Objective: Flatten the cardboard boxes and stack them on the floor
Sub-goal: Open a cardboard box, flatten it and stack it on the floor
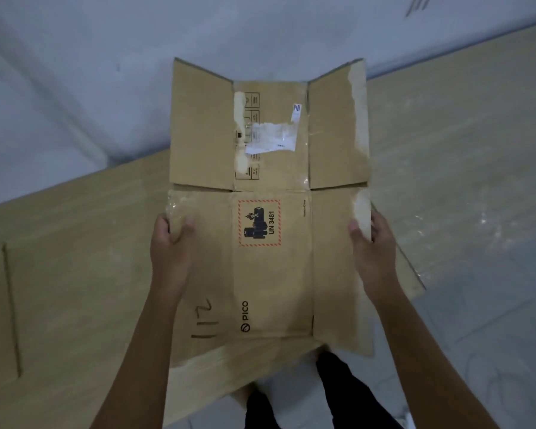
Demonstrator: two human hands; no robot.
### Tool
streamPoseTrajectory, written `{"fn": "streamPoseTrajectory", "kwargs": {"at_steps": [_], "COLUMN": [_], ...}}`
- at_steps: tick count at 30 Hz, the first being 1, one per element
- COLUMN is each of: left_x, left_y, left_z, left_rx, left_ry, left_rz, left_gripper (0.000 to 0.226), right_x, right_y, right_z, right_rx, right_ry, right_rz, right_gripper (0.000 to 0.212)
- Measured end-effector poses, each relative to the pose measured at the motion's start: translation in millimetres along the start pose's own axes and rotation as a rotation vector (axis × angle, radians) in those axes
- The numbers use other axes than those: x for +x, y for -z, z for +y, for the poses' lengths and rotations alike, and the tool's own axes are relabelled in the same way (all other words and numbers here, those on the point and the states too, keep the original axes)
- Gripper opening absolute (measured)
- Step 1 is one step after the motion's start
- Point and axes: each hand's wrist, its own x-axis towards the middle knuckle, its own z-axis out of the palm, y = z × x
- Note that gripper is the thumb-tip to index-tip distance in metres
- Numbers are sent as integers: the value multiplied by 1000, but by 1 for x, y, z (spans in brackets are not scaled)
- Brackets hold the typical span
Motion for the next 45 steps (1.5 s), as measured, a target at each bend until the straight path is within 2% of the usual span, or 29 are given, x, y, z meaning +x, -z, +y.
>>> {"fn": "streamPoseTrajectory", "kwargs": {"at_steps": [3,6,16,22,29,34,40,45], "left_x": [-29,-55,-152,-176,-189,-197,-222,-249], "left_y": [-46,-110,-359,-496,-661,-781,-915,-1024], "left_z": [27,53,140,186,238,267,304,319], "left_rx": [-28,-30,-115,-128,-166,-111,-73,-21], "left_ry": [9,-14,-4,-46,-79,-69,-30,-66], "left_rz": [-23,-84,-202,-269,-327,-318,-317,-265], "left_gripper": [12,12,17,18,12,18,27,23], "right_x": [10,36,168,268,424,522,624,714], "right_y": [49,111,340,445,562,644,737,819], "right_z": [-4,-1,25,30,38,40,49,58], "right_rx": [13,46,86,77,-6,-65,-69,-77], "right_ry": [28,28,34,60,24,-10,-57,-33], "right_rz": [68,134,219,237,191,156,110,62], "right_gripper": [10,12,9,12,27,21,28,27]}}
